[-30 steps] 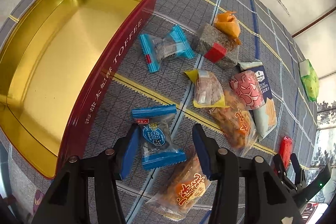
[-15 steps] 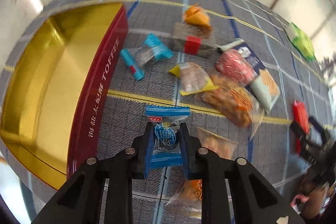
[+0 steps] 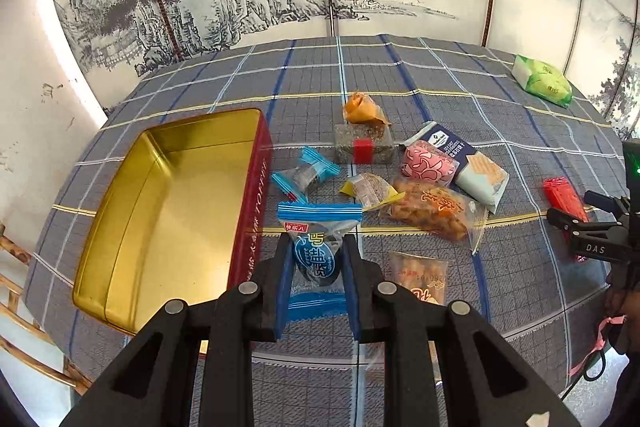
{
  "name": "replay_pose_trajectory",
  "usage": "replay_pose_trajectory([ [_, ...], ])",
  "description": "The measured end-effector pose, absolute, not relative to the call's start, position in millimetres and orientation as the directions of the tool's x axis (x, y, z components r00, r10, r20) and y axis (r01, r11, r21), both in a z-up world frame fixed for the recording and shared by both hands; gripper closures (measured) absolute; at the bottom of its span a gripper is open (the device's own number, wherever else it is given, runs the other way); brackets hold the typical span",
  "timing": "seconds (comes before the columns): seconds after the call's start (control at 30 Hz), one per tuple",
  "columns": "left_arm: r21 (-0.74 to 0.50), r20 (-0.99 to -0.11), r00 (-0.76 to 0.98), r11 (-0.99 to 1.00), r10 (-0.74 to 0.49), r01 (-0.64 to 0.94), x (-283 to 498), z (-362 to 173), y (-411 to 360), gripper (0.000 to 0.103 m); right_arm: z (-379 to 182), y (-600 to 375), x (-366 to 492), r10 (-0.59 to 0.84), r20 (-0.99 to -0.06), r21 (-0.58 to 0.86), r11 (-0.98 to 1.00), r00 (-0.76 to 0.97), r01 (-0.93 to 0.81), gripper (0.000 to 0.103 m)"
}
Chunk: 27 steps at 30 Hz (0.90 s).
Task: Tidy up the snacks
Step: 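Carry the blue candy into the gold tin and open the left gripper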
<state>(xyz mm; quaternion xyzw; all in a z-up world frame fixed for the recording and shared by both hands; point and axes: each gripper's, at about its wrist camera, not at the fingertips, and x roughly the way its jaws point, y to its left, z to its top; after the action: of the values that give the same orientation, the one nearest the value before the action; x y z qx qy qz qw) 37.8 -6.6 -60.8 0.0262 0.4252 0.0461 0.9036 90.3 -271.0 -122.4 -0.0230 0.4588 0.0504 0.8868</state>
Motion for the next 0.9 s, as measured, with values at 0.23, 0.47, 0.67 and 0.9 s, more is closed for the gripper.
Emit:
replay_pose_trajectory([
  [0.23,0.076,-0.746,0.658,0.995,0.104,-0.071,30.1,-52.6,5.0,0.083,-122.5,-273.4,92.9,0.069,-0.82,0.009,0.994,0.568,-0.108,0.0],
  [0.47,0.073,-0.731,0.672,0.992,0.122,-0.102,29.2,-42.9,29.7,0.083,-121.3,-273.0,88.3,0.045,-0.831,0.006,0.997,0.555,-0.072,0.0],
  [0.67,0.076,-0.739,0.655,0.985,0.16,-0.155,42.8,-38.6,75.4,0.083,-120.4,-272.7,80.5,0.036,-0.84,0.006,0.998,0.542,-0.057,0.0],
  [0.9,0.106,-0.788,0.579,0.972,0.211,-0.21,74.5,-59.4,128.7,0.083,-120.2,-273.6,63.7,0.031,-0.838,0.005,0.999,0.545,-0.048,0.0],
])
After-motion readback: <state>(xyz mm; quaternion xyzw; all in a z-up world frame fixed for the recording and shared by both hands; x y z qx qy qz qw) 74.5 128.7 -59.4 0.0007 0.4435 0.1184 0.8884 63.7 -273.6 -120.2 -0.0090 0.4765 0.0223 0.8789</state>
